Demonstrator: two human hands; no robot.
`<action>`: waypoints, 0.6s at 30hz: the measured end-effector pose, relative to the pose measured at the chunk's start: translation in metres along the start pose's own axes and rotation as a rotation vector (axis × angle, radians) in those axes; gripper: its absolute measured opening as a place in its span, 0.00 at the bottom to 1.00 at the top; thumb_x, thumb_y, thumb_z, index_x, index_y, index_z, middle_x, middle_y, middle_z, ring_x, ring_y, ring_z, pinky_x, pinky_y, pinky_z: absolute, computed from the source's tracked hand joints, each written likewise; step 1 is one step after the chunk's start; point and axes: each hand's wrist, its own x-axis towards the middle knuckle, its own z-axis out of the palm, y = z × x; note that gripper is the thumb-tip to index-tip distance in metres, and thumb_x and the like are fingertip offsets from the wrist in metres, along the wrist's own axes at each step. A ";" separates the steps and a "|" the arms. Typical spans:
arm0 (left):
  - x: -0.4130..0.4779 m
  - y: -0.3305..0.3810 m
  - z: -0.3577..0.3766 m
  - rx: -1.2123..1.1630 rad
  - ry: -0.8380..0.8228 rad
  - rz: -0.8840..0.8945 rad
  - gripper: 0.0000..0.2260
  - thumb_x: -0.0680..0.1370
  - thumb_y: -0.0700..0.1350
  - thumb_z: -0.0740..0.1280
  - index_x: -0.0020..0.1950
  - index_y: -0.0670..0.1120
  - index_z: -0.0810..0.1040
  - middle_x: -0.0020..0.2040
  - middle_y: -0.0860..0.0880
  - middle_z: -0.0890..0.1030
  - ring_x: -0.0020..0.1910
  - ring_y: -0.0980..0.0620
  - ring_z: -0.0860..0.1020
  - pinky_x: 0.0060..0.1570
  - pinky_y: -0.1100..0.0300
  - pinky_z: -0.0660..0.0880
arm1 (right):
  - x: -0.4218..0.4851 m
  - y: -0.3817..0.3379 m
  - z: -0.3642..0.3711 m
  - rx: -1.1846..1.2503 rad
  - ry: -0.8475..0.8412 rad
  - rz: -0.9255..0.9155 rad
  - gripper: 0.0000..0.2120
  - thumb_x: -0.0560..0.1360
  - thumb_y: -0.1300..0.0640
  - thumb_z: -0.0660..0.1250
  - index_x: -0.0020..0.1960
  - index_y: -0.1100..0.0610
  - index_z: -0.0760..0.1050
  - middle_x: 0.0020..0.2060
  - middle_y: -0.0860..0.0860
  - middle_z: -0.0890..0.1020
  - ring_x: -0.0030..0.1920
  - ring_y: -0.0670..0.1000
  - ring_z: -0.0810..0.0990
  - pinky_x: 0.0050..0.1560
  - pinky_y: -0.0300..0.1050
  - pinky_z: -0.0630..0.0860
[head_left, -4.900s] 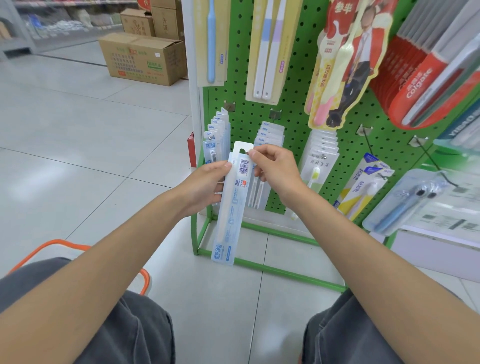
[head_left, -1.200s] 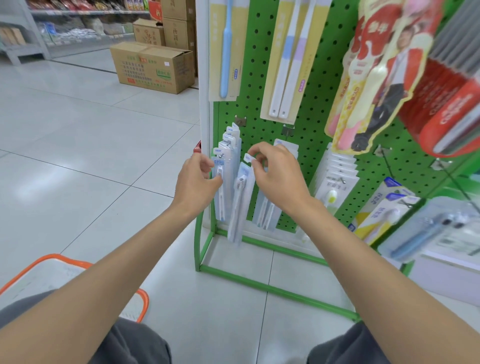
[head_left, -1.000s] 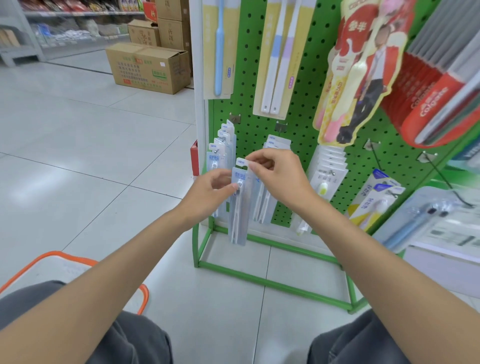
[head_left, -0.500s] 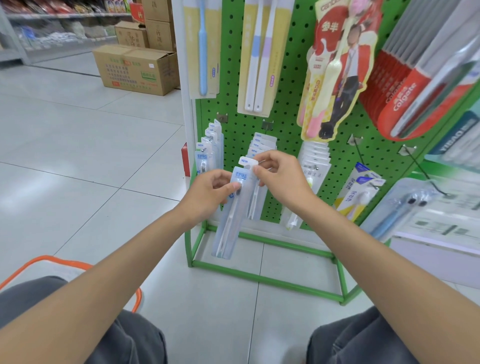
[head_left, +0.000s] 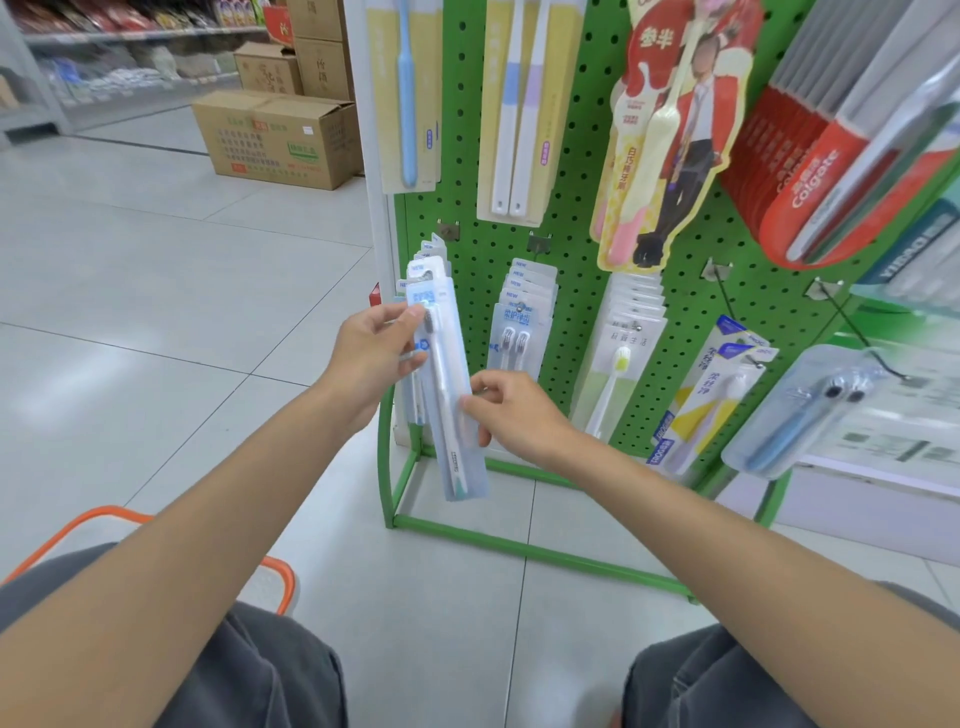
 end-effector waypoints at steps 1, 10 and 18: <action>0.003 0.001 -0.003 -0.014 0.026 -0.011 0.07 0.81 0.46 0.65 0.55 0.45 0.79 0.49 0.44 0.75 0.46 0.51 0.73 0.42 0.66 0.78 | -0.001 0.002 0.005 0.001 -0.026 0.011 0.07 0.79 0.57 0.63 0.46 0.61 0.75 0.28 0.52 0.76 0.26 0.44 0.75 0.32 0.37 0.70; 0.015 0.008 -0.021 -0.160 0.122 -0.065 0.13 0.81 0.46 0.66 0.63 0.42 0.78 0.50 0.44 0.77 0.44 0.51 0.74 0.42 0.66 0.77 | -0.008 0.012 0.032 -0.025 -0.206 0.001 0.11 0.72 0.55 0.71 0.49 0.60 0.77 0.37 0.60 0.80 0.31 0.49 0.77 0.37 0.45 0.75; -0.006 0.024 -0.007 -0.094 -0.024 0.035 0.17 0.82 0.53 0.61 0.64 0.43 0.76 0.46 0.48 0.80 0.46 0.52 0.79 0.49 0.58 0.80 | -0.013 0.006 0.031 -0.154 -0.286 -0.016 0.09 0.73 0.58 0.67 0.44 0.64 0.71 0.33 0.50 0.71 0.32 0.48 0.67 0.34 0.42 0.64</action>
